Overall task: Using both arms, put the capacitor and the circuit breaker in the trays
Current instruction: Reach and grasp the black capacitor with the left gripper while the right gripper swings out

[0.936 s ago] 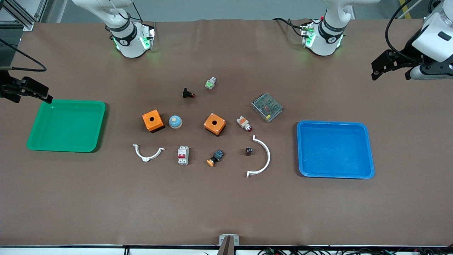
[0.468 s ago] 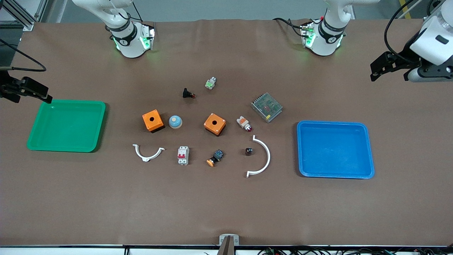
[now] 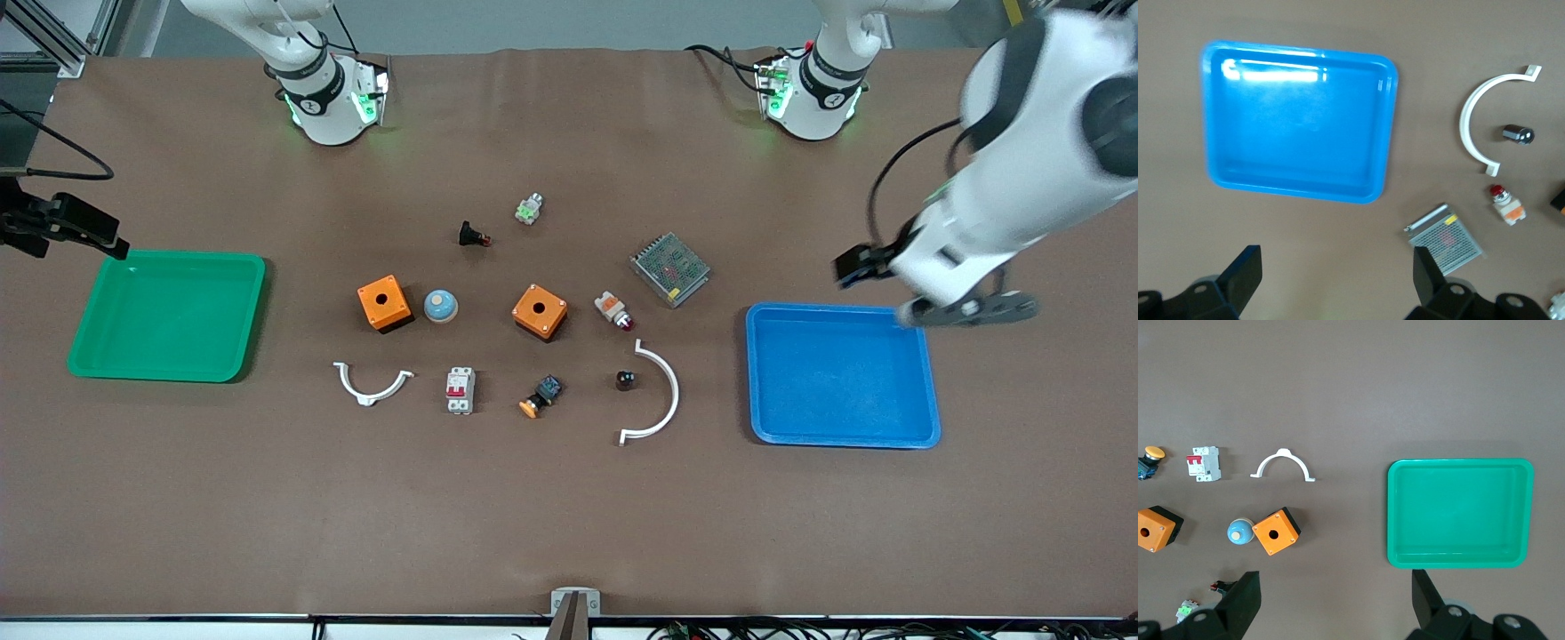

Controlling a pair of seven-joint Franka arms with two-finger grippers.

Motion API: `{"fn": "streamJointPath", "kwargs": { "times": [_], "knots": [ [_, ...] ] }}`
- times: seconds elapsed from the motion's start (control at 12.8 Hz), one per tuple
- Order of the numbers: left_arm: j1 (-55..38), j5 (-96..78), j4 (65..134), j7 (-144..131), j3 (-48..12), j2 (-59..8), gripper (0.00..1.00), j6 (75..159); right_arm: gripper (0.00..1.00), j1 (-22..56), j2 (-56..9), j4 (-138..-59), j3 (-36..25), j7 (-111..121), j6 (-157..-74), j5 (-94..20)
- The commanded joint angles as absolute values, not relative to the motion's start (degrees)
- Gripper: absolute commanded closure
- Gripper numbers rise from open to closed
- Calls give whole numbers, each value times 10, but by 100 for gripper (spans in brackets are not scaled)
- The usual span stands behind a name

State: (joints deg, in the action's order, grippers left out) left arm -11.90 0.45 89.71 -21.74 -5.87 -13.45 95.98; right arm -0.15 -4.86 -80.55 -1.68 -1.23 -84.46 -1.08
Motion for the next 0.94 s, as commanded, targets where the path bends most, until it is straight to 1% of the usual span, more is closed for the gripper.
{"fn": "streamJointPath", "kwargs": {
  "times": [0.0,0.16,0.23,0.31,0.39,0.47,0.62,0.7,0.86],
  "knots": [
    [-182,9,853,-329,-58,-233,0,1023,0,-4,-45,-828,-10,-11,-851,-6],
    [-213,8,823,-420,-58,-297,0,1096,0,17,-51,-873,-7,-16,-884,-8],
    [-227,8,802,-453,-58,-330,3,1129,0,28,-51,-903,-7,-17,-911,-8],
    [-236,8,784,-476,-58,-360,6,1157,0,34,-51,-932,-7,-17,-943,-13],
    [-250,8,769,-495,-57,-390,13,1187,0,48,-53,-959,-7,-19,-975,-14],
    [-263,8,766,-517,-57,-412,16,1220,0,61,-54,-980,-6,-25,-1000,-15],
    [-279,8,766,-541,-57,-452,25,1292,0,92,-65,-995,-6,-51,-1019,-16],
    [-286,8,767,-547,-55,-464,29,1302,0,104,-72,-995,-6,-59,-1020,-25],
    [-296,9,767,-551,-55,-483,33,1305,0,125,-94,-995,-6,-72,-1031,-74]
  ]
}}
